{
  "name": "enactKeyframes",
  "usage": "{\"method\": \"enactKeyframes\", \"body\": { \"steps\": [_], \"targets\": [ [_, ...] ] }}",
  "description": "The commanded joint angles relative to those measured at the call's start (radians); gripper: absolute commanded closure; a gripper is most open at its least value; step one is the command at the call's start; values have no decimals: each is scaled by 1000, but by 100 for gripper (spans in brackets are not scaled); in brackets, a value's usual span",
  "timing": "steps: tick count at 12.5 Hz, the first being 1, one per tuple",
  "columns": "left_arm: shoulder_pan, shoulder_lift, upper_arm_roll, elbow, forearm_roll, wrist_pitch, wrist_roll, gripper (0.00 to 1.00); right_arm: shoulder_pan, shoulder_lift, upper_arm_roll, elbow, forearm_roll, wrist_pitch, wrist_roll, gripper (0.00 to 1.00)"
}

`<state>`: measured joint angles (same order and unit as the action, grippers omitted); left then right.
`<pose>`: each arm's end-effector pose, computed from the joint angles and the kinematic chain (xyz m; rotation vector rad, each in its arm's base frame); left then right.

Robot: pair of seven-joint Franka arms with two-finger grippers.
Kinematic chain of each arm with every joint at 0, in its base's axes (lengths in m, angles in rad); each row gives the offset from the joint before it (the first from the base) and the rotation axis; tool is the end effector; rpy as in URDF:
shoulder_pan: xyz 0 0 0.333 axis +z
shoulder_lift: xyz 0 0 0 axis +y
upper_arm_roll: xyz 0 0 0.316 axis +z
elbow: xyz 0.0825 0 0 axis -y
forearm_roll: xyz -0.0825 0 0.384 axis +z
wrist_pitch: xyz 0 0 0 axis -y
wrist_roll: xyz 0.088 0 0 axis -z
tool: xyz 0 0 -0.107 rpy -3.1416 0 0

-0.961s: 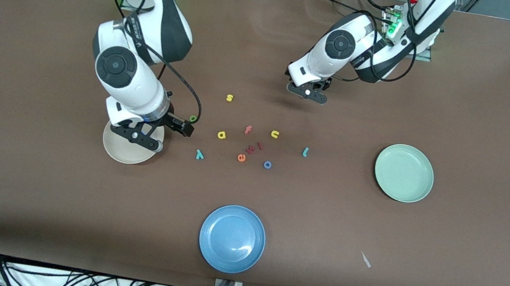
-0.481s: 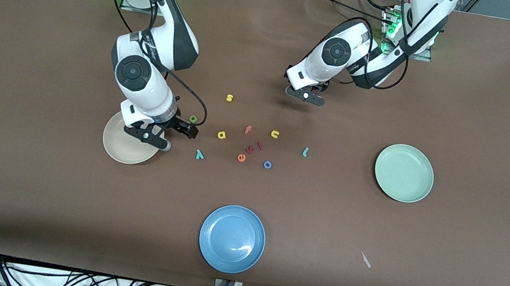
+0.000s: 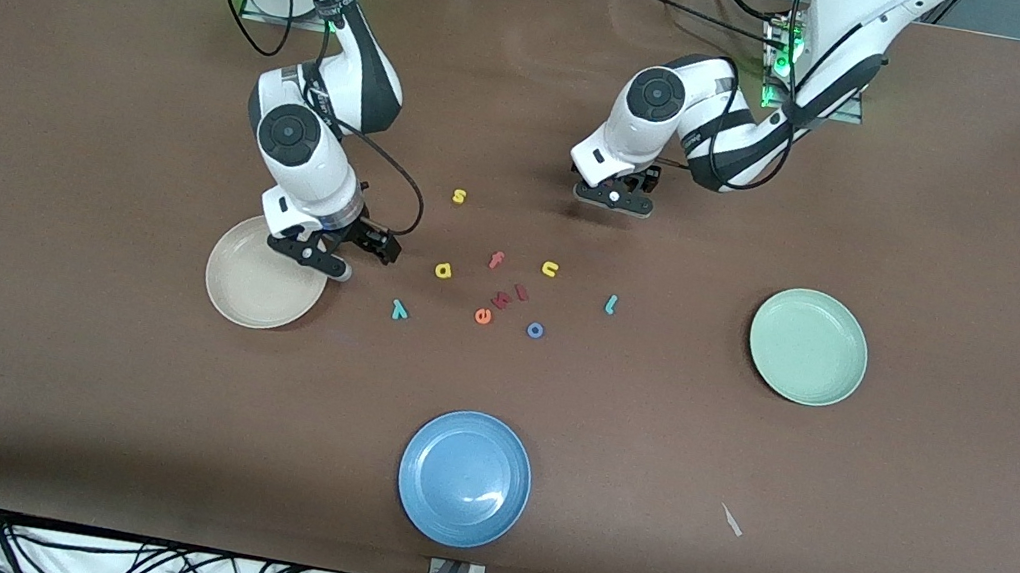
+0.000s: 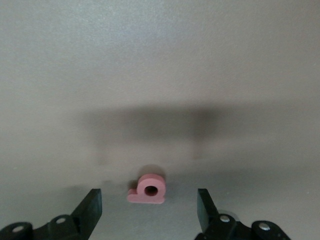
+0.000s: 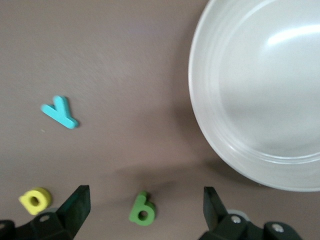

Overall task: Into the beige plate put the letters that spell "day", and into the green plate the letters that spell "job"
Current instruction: 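Grasp the pink letter with the left gripper while the right gripper reaches the green 6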

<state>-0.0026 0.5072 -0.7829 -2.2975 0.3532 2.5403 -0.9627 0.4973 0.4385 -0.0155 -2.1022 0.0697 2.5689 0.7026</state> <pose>0.3470 -0.3812 0.1846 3.0737 -0.1212 -0.2682 0.5189 0.2701 0.2095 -3.0694 0.4283 -0.0088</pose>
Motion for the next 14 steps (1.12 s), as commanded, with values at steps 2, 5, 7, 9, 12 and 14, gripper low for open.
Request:
{"method": "enactKeyframes", "body": {
  "steps": [2, 5, 7, 9, 12, 14],
  "targets": [
    [-8, 51, 5, 26, 38, 35, -45, 23, 7, -24, 29, -44, -10, 31, 67, 0],
    [-7, 51, 7, 26, 38, 35, -42, 33, 17, 0, 31, -73, -10, 106, 77, 0],
    [-8, 51, 16, 26, 52, 34, -38, 33, 18, 23, 31, -90, -10, 163, 77, 0],
    [-8, 53, 17, 24, 85, 29, -44, 33, 20, 23, 31, -99, -11, 169, 77, 0],
    [-10, 53, 17, 24, 87, 28, -44, 33, 39, 32, 31, -101, -10, 184, 110, 0],
    [-10, 53, 17, 23, 89, 23, -44, 34, 44, 60, 31, -108, -10, 232, 113, 1]
  ]
}}
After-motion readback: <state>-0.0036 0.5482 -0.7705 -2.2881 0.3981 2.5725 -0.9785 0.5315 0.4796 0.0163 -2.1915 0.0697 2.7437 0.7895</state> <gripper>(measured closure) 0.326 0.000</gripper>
